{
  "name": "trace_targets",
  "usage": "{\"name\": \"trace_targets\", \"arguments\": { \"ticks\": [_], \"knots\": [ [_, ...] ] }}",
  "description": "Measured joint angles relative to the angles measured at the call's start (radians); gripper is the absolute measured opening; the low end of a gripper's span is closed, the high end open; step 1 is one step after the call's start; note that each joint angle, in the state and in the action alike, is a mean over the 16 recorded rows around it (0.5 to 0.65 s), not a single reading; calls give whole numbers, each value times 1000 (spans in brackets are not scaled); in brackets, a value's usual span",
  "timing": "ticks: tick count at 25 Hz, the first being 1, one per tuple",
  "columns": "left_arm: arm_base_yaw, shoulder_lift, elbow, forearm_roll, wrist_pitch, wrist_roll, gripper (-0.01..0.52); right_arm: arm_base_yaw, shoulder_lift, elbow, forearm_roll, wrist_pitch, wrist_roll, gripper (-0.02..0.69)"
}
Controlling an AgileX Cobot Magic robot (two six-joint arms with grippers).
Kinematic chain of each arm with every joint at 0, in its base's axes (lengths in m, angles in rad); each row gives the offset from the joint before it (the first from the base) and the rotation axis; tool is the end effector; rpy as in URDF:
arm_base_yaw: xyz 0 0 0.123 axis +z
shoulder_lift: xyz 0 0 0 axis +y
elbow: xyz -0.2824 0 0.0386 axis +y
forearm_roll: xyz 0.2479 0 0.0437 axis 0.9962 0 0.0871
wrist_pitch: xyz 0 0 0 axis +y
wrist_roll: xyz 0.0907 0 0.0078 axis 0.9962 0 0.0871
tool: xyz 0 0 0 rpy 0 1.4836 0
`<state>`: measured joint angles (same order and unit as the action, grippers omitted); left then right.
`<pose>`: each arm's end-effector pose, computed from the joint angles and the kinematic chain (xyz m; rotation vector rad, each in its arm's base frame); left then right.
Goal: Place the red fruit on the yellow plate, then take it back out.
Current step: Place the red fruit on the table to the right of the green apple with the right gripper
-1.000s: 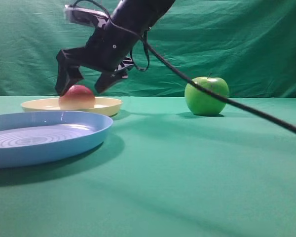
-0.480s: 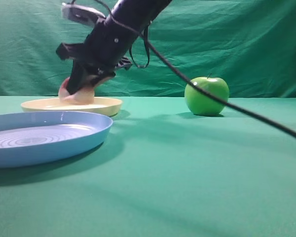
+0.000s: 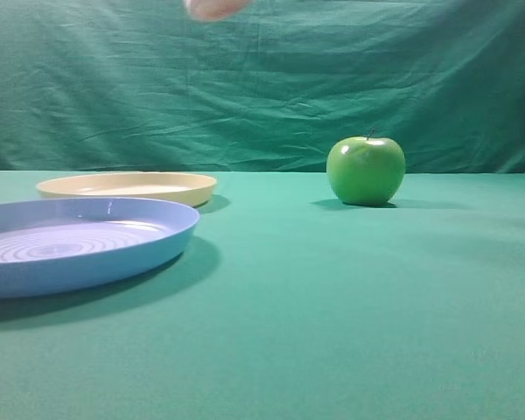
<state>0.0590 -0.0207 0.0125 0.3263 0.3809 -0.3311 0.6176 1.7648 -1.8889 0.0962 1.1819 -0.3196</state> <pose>0.0508 0.0139 0.1775 -0.1624 1.8309 0.1324 0.3085 0.2290 0.3919 -1.1425 2.2822 0.2439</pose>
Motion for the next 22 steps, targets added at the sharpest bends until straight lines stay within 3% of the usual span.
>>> {"name": "trace_targets", "arguments": {
  "ticks": [9,16,22],
  "knots": [
    [0,0,0,0,0,0,0,-98,-301,557,39,-208,41,164],
    [0,0,0,0,0,0,0,-178,-400,935,178,-468,-50,164],
    [0,0,0,0,0,0,0,-200,-379,1112,269,-650,-142,164]
  ]
}}
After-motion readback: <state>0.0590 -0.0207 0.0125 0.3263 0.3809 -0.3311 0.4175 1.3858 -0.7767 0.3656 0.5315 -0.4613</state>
